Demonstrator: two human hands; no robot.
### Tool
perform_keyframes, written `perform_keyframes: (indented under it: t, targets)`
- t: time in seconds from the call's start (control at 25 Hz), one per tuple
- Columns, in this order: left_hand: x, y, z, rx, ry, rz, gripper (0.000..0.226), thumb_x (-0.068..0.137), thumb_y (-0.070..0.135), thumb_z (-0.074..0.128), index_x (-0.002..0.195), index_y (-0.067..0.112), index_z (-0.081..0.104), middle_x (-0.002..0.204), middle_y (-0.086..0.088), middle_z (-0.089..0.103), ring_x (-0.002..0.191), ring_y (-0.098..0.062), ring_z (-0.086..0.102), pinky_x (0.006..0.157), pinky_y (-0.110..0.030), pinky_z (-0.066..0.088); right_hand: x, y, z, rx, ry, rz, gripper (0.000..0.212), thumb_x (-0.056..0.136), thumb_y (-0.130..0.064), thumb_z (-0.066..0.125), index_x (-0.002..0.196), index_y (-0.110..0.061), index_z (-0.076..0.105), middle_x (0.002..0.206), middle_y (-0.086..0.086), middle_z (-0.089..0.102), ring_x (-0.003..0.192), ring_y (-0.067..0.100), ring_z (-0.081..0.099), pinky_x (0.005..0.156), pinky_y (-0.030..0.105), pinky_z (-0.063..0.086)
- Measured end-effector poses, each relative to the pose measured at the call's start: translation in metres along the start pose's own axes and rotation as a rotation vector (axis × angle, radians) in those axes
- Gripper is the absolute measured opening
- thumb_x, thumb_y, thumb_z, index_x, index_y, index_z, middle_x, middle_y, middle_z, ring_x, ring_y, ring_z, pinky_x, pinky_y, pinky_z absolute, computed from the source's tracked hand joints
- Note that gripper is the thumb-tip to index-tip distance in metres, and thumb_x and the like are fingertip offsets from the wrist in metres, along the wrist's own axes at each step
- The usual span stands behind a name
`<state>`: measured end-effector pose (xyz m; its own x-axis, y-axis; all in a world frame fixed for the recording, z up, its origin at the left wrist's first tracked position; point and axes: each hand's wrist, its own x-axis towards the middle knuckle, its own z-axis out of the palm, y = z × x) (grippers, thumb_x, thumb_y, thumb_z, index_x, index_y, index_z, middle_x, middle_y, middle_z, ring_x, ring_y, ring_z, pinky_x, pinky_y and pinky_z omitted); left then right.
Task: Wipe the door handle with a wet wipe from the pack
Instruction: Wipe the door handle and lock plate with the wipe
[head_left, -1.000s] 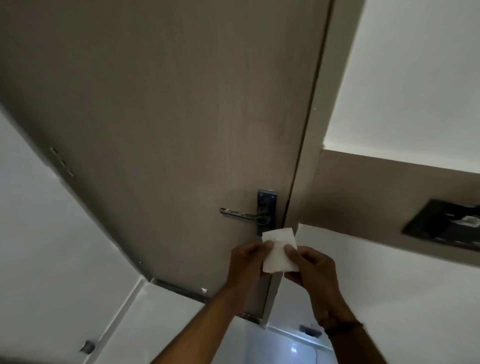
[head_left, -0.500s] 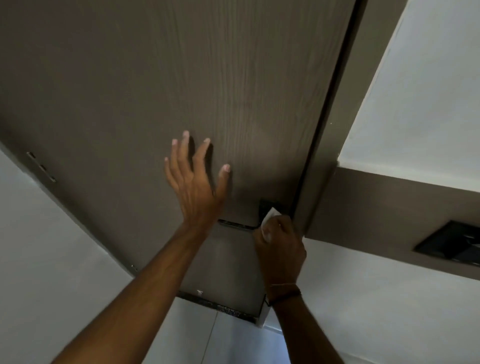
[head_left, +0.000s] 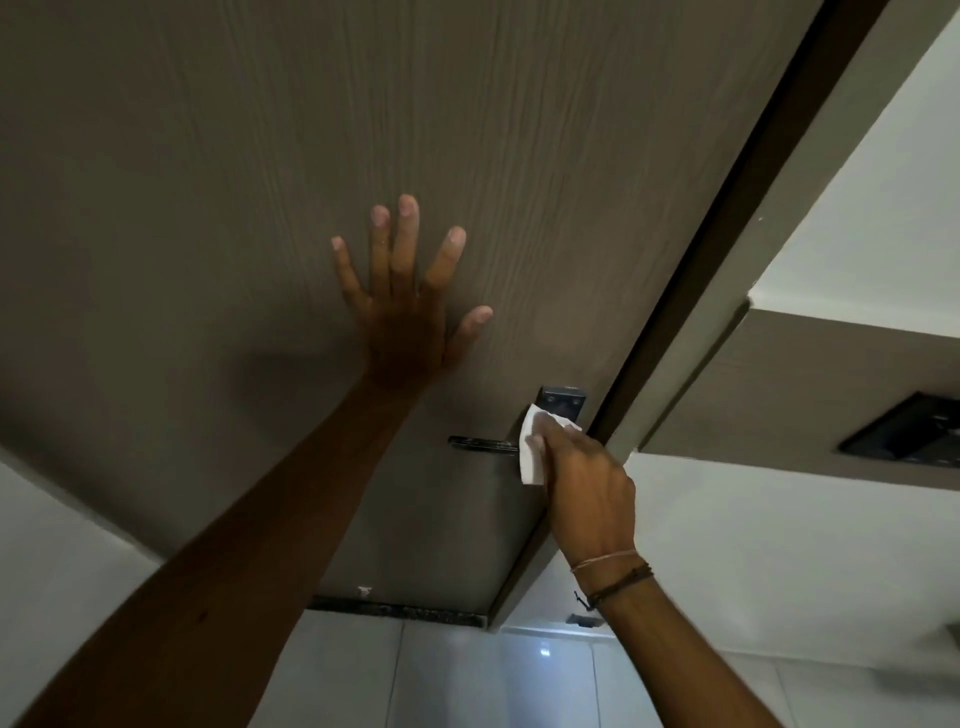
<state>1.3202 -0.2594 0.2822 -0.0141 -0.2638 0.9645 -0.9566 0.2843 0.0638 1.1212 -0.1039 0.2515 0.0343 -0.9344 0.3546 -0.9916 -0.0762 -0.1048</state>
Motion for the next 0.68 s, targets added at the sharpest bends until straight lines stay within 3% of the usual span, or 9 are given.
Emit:
perform_keyframes:
  t: [0.12,0.2,0.28,0.32,0.44,0.52,0.6,0.68]
  targets:
    - [-0.001,-0.004,0.007,-0.039,0.052,0.013,0.076,0.1,0.072,0.034,0.165,0.033,0.027,0.168,-0.018,0.03,0.16,-0.038,0.023,0.134,-0.062,0.001,0.002,-0.004,-0.004,-0.139,-0.051,0.02,0.044,0.079,-0.012,0.078,0.121,-0.013,0.064,0.115,0.016,0.072,0.094,0.032,0.073,0.07,0.038,0.062]
    - [-0.003,-0.004,0.009,-0.037,0.079,0.027,0.08,0.099,0.072,0.036,0.169,0.034,0.022,0.169,-0.017,0.031,0.164,-0.036,0.021,0.135,-0.061,0.001,0.001,-0.003,0.003,-0.231,-0.078,-0.058,0.044,0.08,-0.009,0.077,0.121,-0.009,0.06,0.121,0.019,0.065,0.108,0.034,0.066,0.089,0.04,0.057]
    - [-0.004,-0.005,0.011,-0.054,0.083,0.018,0.082,0.099,0.074,0.035,0.17,0.036,0.019,0.171,-0.014,0.027,0.17,-0.029,0.01,0.136,-0.061,0.001,-0.001,-0.006,0.014,-0.295,-0.153,-0.127,0.05,0.087,-0.011,0.07,0.132,-0.009,0.048,0.134,0.017,0.053,0.127,0.033,0.052,0.11,0.04,0.043]
    - [-0.004,-0.006,0.011,-0.051,0.077,0.015,0.082,0.099,0.075,0.035,0.17,0.036,0.017,0.173,-0.012,0.024,0.171,-0.025,0.004,0.136,-0.061,0.001,-0.001,-0.009,0.018,-0.317,-0.171,-0.152,0.055,0.087,-0.014,0.071,0.135,-0.01,0.046,0.138,0.017,0.051,0.132,0.032,0.048,0.113,0.039,0.039]
    - [-0.007,-0.009,0.012,-0.042,0.052,0.019,0.084,0.1,0.076,0.035,0.171,0.037,0.014,0.176,-0.01,0.018,0.171,-0.024,-0.002,0.136,-0.061,-0.001,0.001,-0.016,0.021,-0.351,-0.174,-0.229,0.074,0.064,-0.028,0.092,0.126,-0.008,0.056,0.125,0.016,0.067,0.119,0.03,0.064,0.1,0.037,0.052]
    - [-0.009,-0.011,0.012,-0.029,0.037,0.039,0.086,0.1,0.077,0.036,0.171,0.036,0.012,0.179,-0.009,0.013,0.171,-0.024,-0.004,0.136,-0.061,-0.003,0.004,-0.007,0.026,-0.223,-0.233,-0.239,0.072,0.079,-0.026,0.082,0.139,-0.006,0.05,0.145,0.021,0.053,0.133,0.034,0.053,0.109,0.039,0.044]
    - [-0.01,-0.012,0.011,-0.025,0.029,0.053,0.086,0.101,0.077,0.036,0.172,0.036,0.01,0.181,-0.007,0.007,0.171,-0.024,-0.006,0.136,-0.06,-0.005,0.002,0.006,0.03,0.053,-0.272,-0.109,0.061,0.095,-0.017,0.065,0.15,-0.008,0.039,0.159,0.015,0.036,0.145,0.03,0.037,0.118,0.034,0.028]
    - [-0.01,-0.011,0.008,-0.009,0.023,0.06,0.086,0.102,0.076,0.036,0.172,0.035,0.009,0.179,-0.009,0.008,0.171,-0.024,-0.008,0.136,-0.059,-0.007,-0.006,0.011,0.036,0.299,-0.035,0.043,0.05,0.093,-0.007,0.067,0.141,-0.008,0.053,0.147,0.013,0.053,0.133,0.026,0.053,0.112,0.027,0.034]
